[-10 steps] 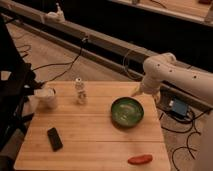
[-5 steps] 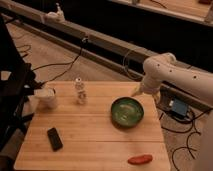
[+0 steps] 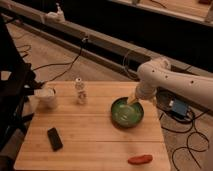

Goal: Drag the pepper across the table

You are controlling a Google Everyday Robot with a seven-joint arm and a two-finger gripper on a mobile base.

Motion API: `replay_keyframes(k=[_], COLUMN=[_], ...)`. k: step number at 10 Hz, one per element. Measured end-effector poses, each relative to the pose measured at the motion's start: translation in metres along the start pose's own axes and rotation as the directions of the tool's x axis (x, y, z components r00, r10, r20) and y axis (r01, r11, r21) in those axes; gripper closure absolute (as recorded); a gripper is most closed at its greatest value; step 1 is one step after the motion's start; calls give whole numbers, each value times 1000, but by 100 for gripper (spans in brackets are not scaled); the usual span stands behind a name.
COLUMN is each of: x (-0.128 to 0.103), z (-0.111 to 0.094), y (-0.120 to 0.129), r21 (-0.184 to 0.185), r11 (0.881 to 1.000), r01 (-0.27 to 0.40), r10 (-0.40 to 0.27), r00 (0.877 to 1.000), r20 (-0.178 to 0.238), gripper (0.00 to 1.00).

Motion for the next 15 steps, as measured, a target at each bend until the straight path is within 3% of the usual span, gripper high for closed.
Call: replay_keyframes(k=[3,4,5,6,8,10,11,12,15], x=[-37,-49,-68,-83,-114,-137,-141,-144,-144], z=[9,12,17,23,34,40,41,41,41], y=[-7,-9,-10,-10,-8,-5,-5,-5,-3], r21=[-1,1,11,25,73,111,120,125,117], r11=[993,985,964,938,856,776,757,747,744], r01=[122,175,266,345,512,621,642,653,658], r10=[-122,-175,-266,-346,-517,-631,-653,-665,-668], r00=[992,983,961,934,847,761,742,731,727], r20=[40,52,72,89,126,148,151,151,159], gripper=[21,21,21,21,21,21,21,21,21])
